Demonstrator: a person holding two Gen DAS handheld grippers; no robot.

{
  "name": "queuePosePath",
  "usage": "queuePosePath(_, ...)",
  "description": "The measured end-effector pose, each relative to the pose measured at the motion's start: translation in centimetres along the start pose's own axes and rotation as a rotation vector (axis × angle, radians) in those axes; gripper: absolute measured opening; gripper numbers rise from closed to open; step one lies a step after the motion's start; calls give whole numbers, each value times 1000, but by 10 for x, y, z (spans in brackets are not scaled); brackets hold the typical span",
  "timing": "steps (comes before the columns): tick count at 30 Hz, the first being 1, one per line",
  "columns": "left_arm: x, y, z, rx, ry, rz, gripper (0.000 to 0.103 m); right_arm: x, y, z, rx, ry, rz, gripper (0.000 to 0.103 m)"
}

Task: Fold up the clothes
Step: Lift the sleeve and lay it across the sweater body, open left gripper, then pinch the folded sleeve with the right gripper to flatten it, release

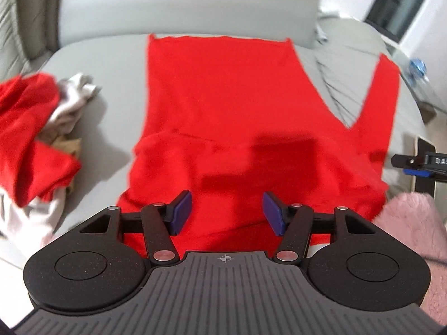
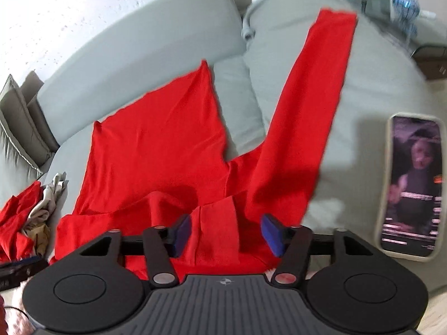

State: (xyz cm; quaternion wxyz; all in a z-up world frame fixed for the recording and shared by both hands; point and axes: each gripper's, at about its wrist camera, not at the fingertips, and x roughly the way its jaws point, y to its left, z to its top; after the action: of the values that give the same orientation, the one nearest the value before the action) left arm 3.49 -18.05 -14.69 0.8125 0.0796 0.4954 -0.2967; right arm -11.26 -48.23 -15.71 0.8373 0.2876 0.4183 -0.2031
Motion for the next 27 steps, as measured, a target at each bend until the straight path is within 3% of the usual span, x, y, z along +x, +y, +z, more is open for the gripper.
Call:
queuePosePath(8, 23, 22, -27, -28, 63, 53, 58, 31, 9, -6, -33, 112, -26, 53)
queuePosePath(13, 28, 37, -34, -95, 83, 46, 58, 34, 27, -16, -153, 122, -83, 20)
queuePosePath(14, 28, 38, -35, -104, 84, 45, 58, 33, 29, -15, -168, 114, -86, 12)
queuePosePath(17, 29, 44, -37, -139, 92, 42, 58, 22, 38, -15, -233, 69, -110, 8)
queuePosePath(24, 28, 46, -39, -147, 85, 36, 58, -19, 54, 6, -397, -143, -181, 5)
queuePosePath(27, 26, 48, -39, -155, 78, 30, 58, -30, 54, 17, -447, -192, -216, 5)
